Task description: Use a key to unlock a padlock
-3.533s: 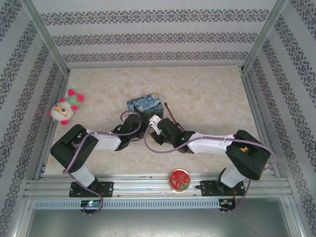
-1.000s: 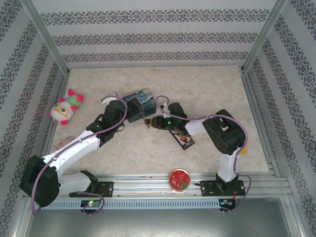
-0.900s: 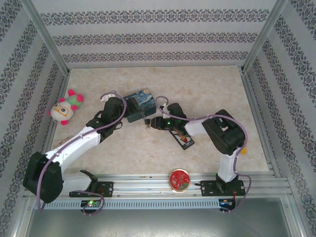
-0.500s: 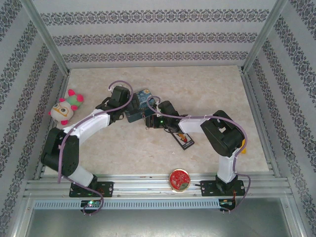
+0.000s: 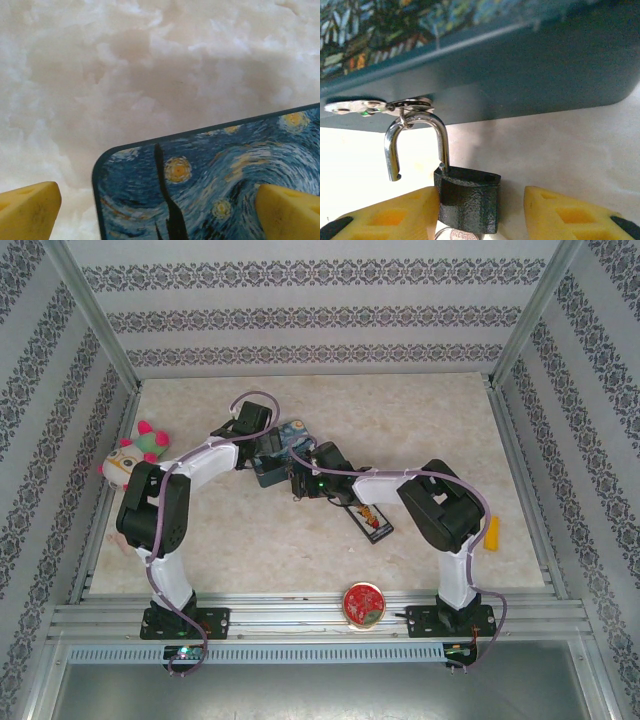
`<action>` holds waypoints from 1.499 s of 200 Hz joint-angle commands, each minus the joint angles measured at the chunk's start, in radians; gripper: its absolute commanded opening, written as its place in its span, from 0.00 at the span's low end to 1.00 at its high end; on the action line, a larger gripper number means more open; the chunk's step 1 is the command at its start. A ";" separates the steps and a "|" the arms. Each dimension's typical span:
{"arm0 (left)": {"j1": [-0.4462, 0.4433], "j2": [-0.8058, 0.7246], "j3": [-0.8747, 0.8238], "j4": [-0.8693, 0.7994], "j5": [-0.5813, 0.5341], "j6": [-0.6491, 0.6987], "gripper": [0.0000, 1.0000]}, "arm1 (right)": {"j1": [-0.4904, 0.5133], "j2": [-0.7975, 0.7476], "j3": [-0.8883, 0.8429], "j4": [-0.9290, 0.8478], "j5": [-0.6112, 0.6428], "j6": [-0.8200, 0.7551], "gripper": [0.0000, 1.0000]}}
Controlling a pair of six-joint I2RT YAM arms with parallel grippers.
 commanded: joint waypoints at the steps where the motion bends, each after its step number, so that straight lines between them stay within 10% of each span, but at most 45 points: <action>1: 0.011 0.009 -0.003 -0.054 -0.015 0.014 0.99 | 0.015 0.036 0.013 -0.023 -0.014 -0.012 0.48; 128: 0.012 -0.054 -0.082 -0.007 -0.019 -0.037 0.99 | 0.018 0.092 0.046 -0.026 0.007 0.069 0.40; 199: 0.013 -0.080 -0.129 0.010 -0.019 -0.063 0.99 | 0.004 0.028 -0.001 0.018 -0.002 0.157 0.07; 300: 0.012 -0.104 -0.214 0.075 -0.002 -0.088 0.99 | -0.069 0.035 -0.022 0.219 -0.082 0.349 0.00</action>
